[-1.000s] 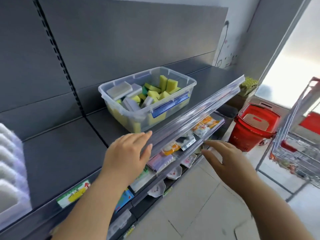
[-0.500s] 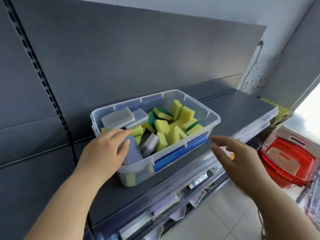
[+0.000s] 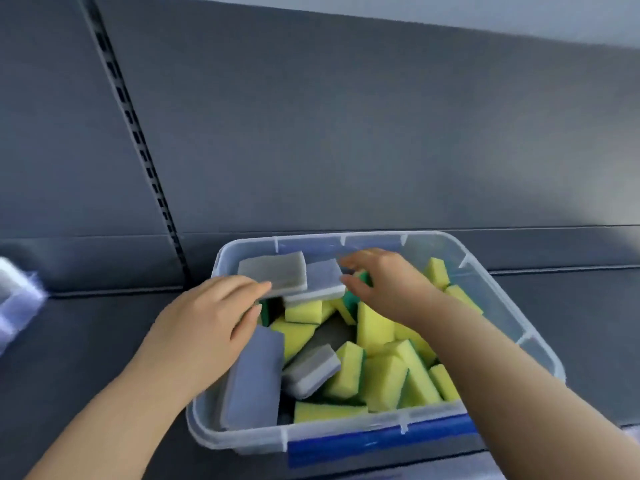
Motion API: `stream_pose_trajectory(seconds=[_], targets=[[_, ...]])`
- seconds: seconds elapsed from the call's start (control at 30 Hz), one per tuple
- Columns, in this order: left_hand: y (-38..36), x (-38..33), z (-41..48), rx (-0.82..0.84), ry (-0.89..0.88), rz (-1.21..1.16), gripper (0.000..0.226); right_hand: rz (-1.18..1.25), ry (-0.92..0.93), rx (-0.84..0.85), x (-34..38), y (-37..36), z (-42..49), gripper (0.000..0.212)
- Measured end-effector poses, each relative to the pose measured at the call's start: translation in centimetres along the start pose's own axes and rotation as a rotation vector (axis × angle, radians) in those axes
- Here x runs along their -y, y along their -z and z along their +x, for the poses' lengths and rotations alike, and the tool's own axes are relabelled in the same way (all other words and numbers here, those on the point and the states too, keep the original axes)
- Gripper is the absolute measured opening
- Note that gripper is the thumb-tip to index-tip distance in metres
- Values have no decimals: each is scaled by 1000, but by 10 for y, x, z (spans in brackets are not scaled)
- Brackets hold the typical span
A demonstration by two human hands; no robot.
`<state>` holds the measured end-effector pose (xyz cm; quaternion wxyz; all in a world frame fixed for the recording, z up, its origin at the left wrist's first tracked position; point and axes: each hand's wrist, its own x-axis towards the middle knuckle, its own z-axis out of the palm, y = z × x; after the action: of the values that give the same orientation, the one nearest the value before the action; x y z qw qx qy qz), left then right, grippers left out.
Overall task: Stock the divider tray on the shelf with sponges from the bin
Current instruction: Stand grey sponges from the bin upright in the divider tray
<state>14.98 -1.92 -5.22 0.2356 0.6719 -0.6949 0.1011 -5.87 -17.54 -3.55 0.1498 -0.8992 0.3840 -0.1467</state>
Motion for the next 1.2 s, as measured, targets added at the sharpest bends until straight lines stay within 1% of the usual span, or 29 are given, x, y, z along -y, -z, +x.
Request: stream_pose_trajectory(seconds=[0.1,0.17,0.23,0.3,0.33,0.37,0.47,0.53,0.6,0.67,0.77,0.87,0.9,0.97,1.03,1.07,1.1,1.17,1.2], targets=[[1,-12,1,9,88,71,40,-96,114,186,-19,-15,36,42],[1,-20,4,17,138,119,40,-241,235,299,-31,-24,51,54],[1,-24,6,42,145,145,38,-377,291,367,-37,-33,59,67],[-2,-29,12,61,146,206,32,-459,360,366,-40,-40,64,72],[-4,-31,15,68,140,226,26,-486,391,338,-40,-42,65,70],[-7,-31,19,75,136,236,26,-495,414,297,-39,-44,66,65],[-17,-33,39,131,123,252,41,-452,423,188,-37,-41,65,47],[-28,-31,57,215,197,288,48,-394,385,143,-42,-30,58,42],[-42,-22,74,358,284,375,59,-302,333,118,-50,-14,47,39],[-54,-13,88,416,302,408,65,-202,264,116,-59,4,33,39],[-65,-6,102,469,273,474,61,19,83,131,-70,27,13,40],[-70,-8,108,458,195,553,52,384,-131,149,-80,40,0,30],[-69,-9,109,425,168,546,48,508,-200,161,-82,43,-4,26],[-67,-14,111,347,98,523,43,674,-319,172,-86,47,-10,27],[-67,-15,110,336,11,489,40,743,-409,192,-90,49,-15,30],[-67,-14,108,375,-10,452,39,759,-444,202,-92,49,-17,30],[-68,-11,106,440,1,398,38,768,-469,213,-94,49,-20,30],[-70,-5,100,599,77,295,40,757,-502,230,-97,47,-24,26],[-71,-1,97,649,108,251,37,745,-517,235,-98,47,-26,25]])
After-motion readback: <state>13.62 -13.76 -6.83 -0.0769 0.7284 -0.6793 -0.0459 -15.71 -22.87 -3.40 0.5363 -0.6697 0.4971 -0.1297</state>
